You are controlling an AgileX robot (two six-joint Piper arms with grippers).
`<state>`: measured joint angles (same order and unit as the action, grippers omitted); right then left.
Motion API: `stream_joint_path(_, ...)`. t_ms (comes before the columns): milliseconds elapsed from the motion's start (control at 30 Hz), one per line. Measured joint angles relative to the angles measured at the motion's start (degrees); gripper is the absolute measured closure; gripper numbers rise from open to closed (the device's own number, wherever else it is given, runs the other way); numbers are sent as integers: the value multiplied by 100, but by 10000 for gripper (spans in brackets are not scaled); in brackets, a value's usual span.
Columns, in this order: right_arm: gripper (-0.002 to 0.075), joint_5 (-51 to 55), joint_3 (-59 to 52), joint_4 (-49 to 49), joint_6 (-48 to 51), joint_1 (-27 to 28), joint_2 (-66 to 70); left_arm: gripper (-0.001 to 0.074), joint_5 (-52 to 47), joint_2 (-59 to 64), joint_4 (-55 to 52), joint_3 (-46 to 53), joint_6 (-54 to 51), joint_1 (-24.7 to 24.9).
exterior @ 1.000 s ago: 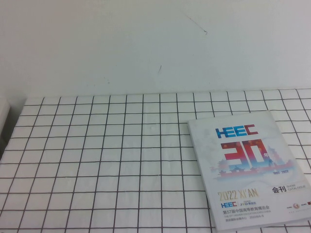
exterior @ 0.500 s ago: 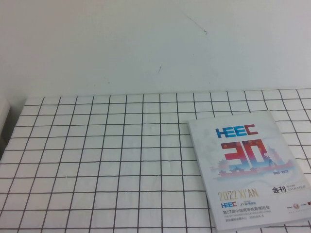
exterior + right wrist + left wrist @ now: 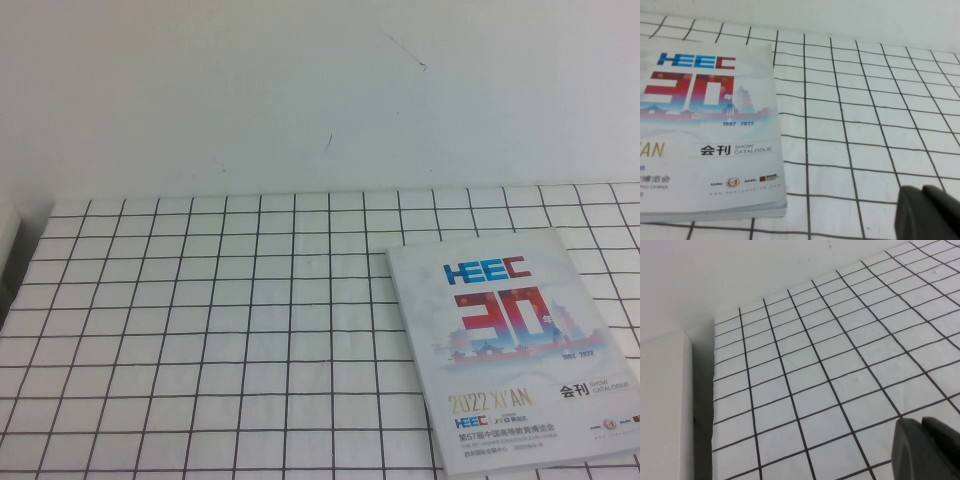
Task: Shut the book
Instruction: 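Close the open booklet and leave it lying on the table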
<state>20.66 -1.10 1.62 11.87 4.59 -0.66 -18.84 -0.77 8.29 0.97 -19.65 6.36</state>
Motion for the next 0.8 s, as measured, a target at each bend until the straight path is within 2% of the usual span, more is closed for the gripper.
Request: stream_joint_path(800,729,-3,0,-162,-144,0,0,738,-12,0,4,0,0,0)
